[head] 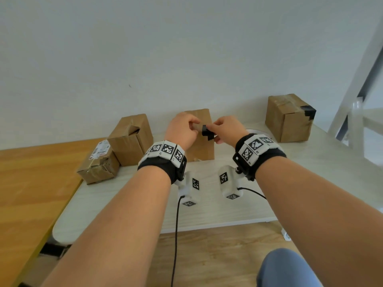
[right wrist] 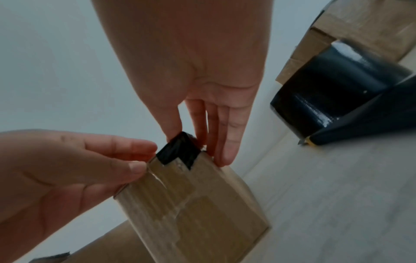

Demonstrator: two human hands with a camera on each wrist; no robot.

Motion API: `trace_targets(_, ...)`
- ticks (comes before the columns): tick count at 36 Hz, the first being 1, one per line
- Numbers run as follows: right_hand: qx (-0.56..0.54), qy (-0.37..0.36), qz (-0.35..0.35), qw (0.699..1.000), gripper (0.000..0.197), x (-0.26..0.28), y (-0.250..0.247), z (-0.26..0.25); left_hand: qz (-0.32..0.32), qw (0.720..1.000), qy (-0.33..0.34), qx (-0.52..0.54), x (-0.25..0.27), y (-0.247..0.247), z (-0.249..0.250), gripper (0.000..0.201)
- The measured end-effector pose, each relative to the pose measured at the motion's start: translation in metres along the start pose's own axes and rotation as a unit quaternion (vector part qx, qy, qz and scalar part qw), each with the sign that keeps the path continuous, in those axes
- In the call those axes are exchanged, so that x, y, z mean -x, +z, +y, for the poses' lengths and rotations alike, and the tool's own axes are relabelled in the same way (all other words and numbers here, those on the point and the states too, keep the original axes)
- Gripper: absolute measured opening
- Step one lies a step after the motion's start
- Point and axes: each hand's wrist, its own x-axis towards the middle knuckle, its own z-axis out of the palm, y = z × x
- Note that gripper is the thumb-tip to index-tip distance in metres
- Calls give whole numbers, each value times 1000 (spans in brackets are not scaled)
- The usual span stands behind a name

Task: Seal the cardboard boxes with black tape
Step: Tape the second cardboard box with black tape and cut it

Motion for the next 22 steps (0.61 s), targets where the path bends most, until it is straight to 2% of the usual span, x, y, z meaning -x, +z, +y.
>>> trace_targets(4,-21,24,1,999,29,-4,0,-2,27,998,14,-48,0,1,-5,38)
trace_targets(7,-29,46,-10,998,28,-7,-2,-6,-9,996,19,-86,2,0,-10,20)
trace_targets(10,-16,52,-6,999,28,-8,1,-8,-18,996,22,-85,4,-1,-14,24)
trace_targets(13,-9,74,15,997,38,-8,8,-10,-18,995,31,-89,6,-4,-14,32)
trace_targets(16,-26,112,24,993,30,-9,12,-17,-30,992,46,-112,6,-6,-14,35)
trace_targets(20,51,90,0,995,18,-10,15,-24,-45,989,56,-128,4,-7,-15,35)
trace_targets(22,71,87,13,994,22,-8,15,-25,-45,988,64,-135,4,-7,-14,35)
